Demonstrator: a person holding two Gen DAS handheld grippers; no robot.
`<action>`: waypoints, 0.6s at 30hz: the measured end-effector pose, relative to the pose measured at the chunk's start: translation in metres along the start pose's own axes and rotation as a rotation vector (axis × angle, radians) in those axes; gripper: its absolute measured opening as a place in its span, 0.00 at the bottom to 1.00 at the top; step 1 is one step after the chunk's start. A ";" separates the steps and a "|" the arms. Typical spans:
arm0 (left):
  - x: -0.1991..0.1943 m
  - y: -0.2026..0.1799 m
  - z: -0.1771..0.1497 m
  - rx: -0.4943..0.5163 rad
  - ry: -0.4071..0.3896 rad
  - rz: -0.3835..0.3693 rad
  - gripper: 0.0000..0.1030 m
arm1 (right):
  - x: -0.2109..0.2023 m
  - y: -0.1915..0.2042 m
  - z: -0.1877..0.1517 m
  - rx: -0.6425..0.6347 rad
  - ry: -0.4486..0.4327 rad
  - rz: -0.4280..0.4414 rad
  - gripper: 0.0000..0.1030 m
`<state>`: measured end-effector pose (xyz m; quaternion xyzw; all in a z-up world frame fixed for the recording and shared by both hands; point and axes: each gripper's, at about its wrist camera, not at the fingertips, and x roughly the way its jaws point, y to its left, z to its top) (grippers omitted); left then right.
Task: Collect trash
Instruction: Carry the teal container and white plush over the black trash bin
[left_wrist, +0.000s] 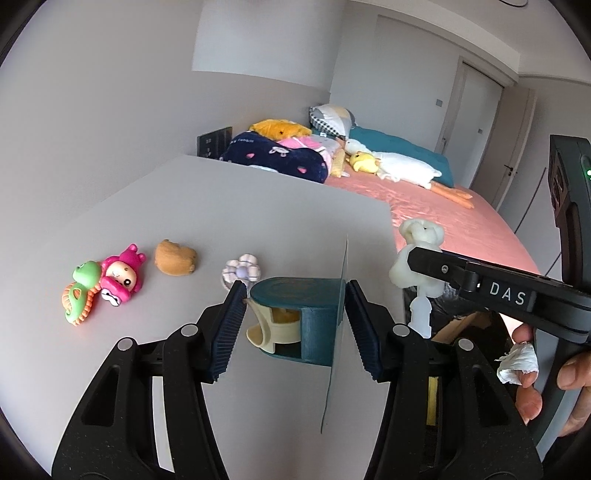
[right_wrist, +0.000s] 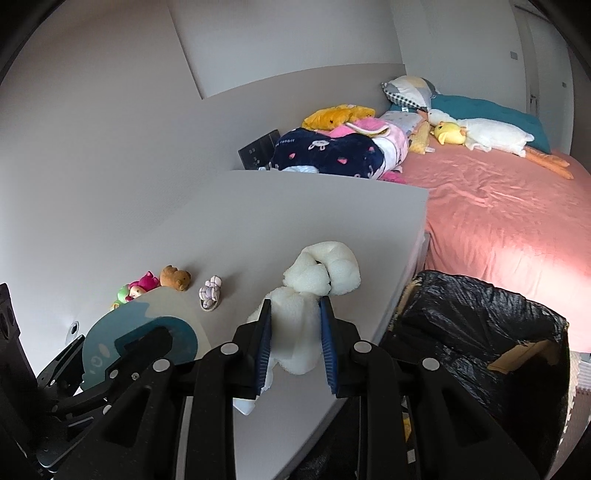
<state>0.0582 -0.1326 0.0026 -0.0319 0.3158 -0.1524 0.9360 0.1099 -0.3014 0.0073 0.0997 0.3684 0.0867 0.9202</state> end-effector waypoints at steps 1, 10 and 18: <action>-0.001 -0.003 0.000 0.004 -0.001 -0.001 0.52 | -0.004 -0.002 -0.001 0.003 -0.004 0.000 0.25; -0.005 -0.034 0.002 0.039 0.000 -0.014 0.52 | -0.030 -0.027 -0.013 0.032 -0.028 -0.011 0.25; 0.001 -0.060 0.002 0.067 0.015 -0.039 0.52 | -0.047 -0.053 -0.022 0.059 -0.040 -0.032 0.25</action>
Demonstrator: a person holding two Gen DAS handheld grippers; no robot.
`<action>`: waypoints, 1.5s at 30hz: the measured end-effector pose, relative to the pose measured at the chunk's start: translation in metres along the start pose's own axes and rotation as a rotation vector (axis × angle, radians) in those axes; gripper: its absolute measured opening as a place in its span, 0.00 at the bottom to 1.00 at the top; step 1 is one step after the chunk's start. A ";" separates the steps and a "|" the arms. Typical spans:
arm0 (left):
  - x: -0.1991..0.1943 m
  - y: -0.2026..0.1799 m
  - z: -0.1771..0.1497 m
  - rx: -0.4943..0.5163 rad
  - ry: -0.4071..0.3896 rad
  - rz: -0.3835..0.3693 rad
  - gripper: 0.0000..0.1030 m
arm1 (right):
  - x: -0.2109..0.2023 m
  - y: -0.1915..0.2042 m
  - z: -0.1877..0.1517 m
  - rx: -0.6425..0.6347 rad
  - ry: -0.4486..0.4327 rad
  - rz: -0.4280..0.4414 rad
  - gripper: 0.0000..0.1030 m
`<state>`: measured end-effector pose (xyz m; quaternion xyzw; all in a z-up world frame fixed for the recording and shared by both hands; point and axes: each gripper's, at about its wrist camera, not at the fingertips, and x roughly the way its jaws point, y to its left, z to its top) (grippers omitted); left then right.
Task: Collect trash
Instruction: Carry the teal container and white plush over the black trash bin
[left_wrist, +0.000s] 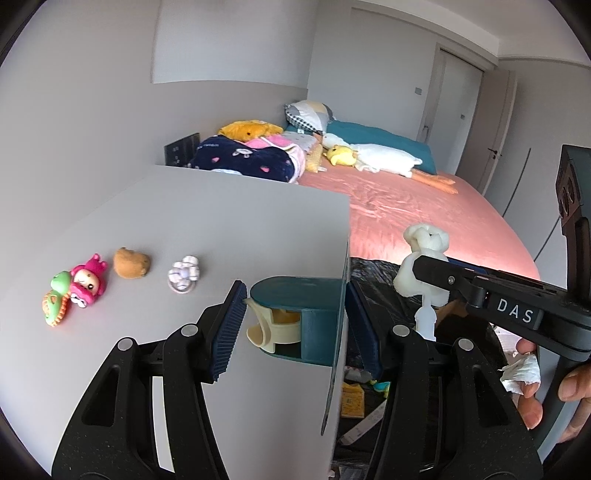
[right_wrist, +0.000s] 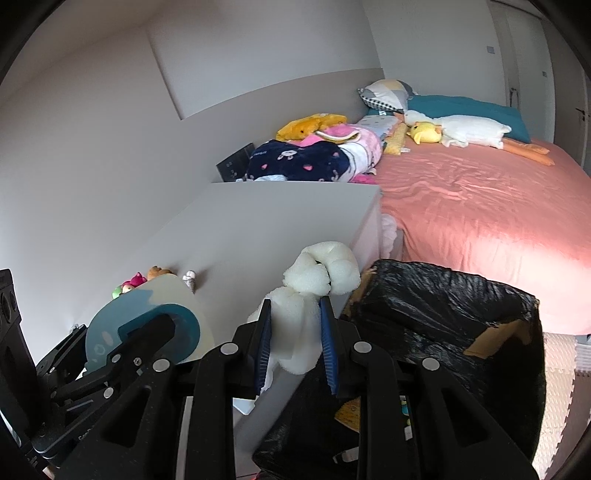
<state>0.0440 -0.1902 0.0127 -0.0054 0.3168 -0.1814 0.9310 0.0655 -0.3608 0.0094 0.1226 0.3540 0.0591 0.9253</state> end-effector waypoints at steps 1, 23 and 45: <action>0.002 -0.004 0.000 0.003 0.003 -0.006 0.52 | -0.002 -0.003 0.000 0.003 -0.002 -0.004 0.25; 0.031 -0.072 0.005 0.104 0.054 -0.103 0.52 | -0.042 -0.078 -0.002 0.104 -0.049 -0.095 0.25; 0.049 -0.124 0.006 0.203 0.103 -0.200 0.52 | -0.067 -0.135 -0.014 0.193 -0.062 -0.198 0.25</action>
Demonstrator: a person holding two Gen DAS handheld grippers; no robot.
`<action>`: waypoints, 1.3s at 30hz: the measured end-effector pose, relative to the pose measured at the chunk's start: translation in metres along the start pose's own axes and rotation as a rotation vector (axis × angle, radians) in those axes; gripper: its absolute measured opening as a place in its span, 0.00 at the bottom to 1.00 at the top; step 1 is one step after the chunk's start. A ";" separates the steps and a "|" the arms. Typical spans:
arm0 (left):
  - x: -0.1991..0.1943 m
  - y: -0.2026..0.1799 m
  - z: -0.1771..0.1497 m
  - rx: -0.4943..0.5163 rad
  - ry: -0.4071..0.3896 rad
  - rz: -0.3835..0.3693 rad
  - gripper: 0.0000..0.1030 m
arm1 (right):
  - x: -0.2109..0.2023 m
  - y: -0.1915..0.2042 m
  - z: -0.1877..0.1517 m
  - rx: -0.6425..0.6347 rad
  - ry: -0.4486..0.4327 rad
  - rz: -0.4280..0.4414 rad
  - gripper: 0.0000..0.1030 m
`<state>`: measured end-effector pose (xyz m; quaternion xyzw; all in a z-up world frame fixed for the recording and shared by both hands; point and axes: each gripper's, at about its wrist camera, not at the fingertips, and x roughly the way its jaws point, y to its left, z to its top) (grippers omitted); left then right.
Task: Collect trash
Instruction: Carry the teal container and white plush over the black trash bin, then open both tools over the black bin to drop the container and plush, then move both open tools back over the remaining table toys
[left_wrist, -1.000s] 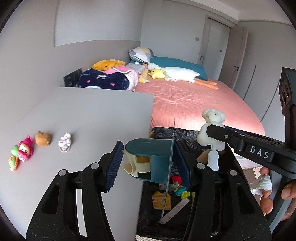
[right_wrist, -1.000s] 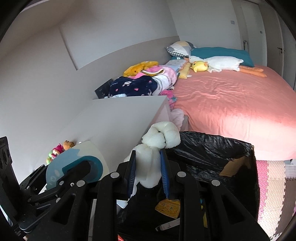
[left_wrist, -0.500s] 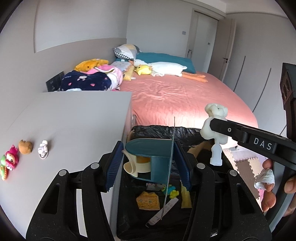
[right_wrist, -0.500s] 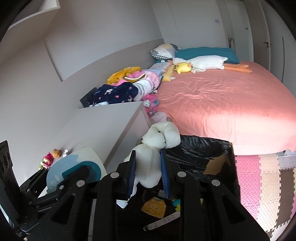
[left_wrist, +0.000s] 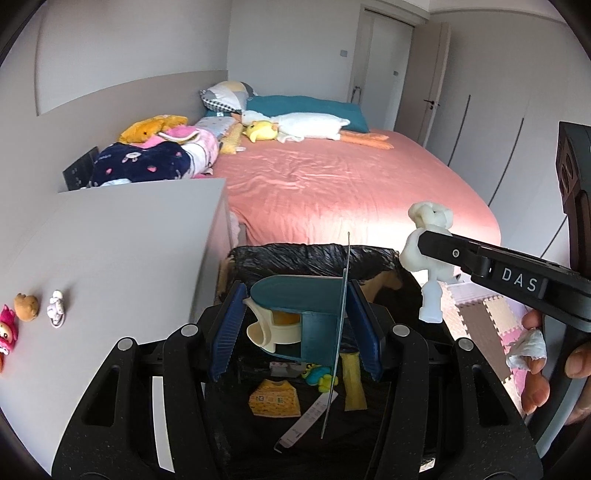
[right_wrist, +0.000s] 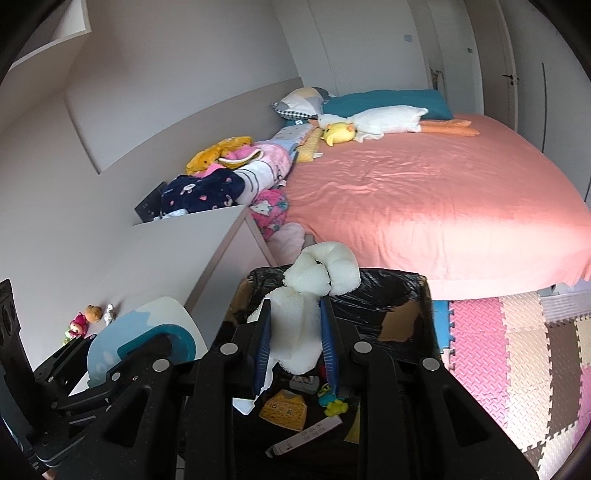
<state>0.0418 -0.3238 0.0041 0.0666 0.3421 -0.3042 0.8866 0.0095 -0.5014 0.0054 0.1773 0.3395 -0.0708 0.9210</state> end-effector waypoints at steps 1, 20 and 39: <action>0.002 -0.002 0.000 0.003 0.004 -0.005 0.52 | 0.000 -0.002 0.000 0.004 0.001 -0.005 0.25; 0.016 0.015 -0.002 -0.020 0.073 0.086 0.94 | 0.008 -0.015 -0.001 0.004 0.020 -0.088 0.75; 0.012 0.031 -0.009 -0.055 0.075 0.093 0.94 | 0.018 0.005 -0.005 -0.021 0.031 -0.066 0.75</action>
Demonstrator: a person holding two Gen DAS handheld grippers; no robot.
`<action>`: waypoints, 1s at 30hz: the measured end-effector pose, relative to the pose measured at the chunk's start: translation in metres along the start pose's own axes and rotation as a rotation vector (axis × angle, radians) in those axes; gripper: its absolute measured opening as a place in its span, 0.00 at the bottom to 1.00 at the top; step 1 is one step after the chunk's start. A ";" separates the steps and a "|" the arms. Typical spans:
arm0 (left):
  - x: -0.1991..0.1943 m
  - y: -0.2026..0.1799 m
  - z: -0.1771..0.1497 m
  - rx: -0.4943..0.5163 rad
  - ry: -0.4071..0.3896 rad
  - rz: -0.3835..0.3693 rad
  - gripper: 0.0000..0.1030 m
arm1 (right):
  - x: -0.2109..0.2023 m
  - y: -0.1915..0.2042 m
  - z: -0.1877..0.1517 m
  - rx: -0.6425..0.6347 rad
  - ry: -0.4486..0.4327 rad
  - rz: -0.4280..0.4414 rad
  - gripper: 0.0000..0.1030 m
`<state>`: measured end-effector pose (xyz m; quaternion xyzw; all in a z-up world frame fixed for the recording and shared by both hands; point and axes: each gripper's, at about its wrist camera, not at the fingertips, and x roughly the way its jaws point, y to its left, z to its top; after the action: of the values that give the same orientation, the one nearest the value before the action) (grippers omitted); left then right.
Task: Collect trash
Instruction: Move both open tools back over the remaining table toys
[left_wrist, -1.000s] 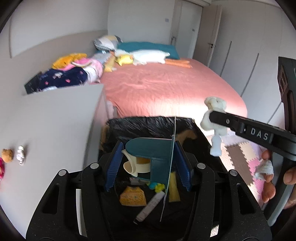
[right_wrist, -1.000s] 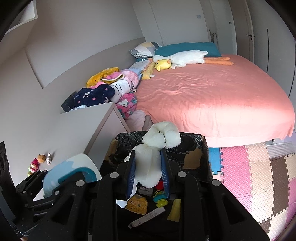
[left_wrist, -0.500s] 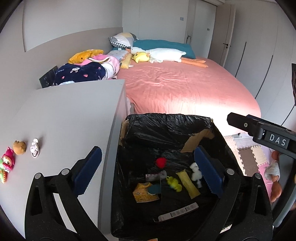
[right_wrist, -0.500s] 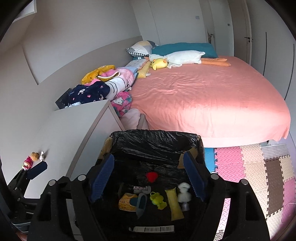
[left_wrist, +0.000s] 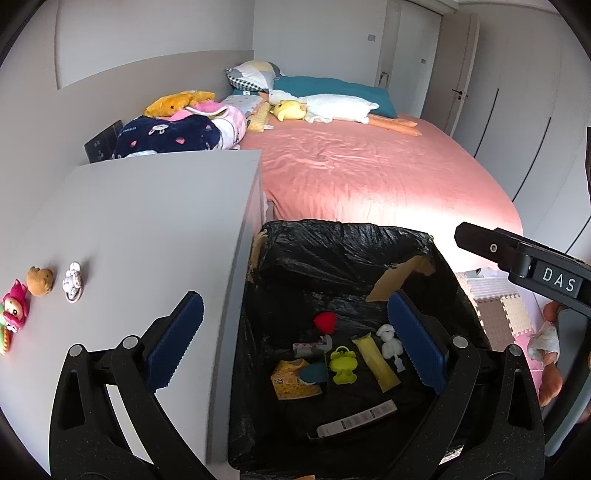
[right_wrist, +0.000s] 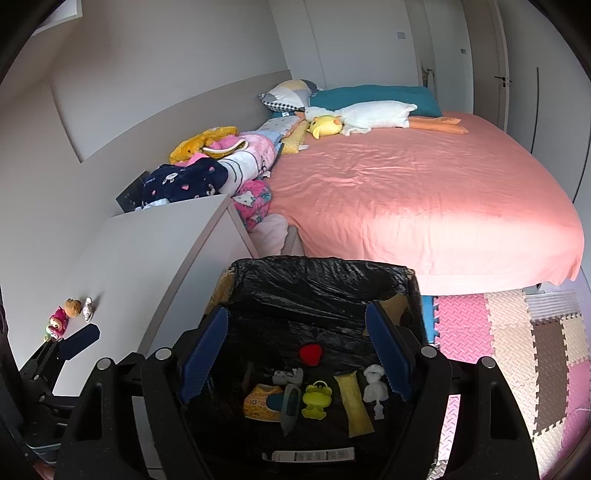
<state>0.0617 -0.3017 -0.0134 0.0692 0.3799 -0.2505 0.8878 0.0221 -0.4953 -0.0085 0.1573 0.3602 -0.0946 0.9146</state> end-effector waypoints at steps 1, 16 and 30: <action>-0.001 0.002 0.000 -0.001 0.000 0.004 0.94 | 0.001 0.002 0.000 -0.001 0.001 0.001 0.75; -0.018 0.052 -0.011 -0.057 -0.012 0.078 0.94 | 0.015 0.060 -0.005 -0.070 0.013 0.075 0.75; -0.040 0.110 -0.027 -0.141 -0.030 0.152 0.94 | 0.033 0.128 -0.013 -0.153 0.047 0.142 0.75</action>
<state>0.0756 -0.1820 -0.0112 0.0314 0.3769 -0.1559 0.9125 0.0740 -0.3734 -0.0118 0.1144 0.3757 0.0018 0.9196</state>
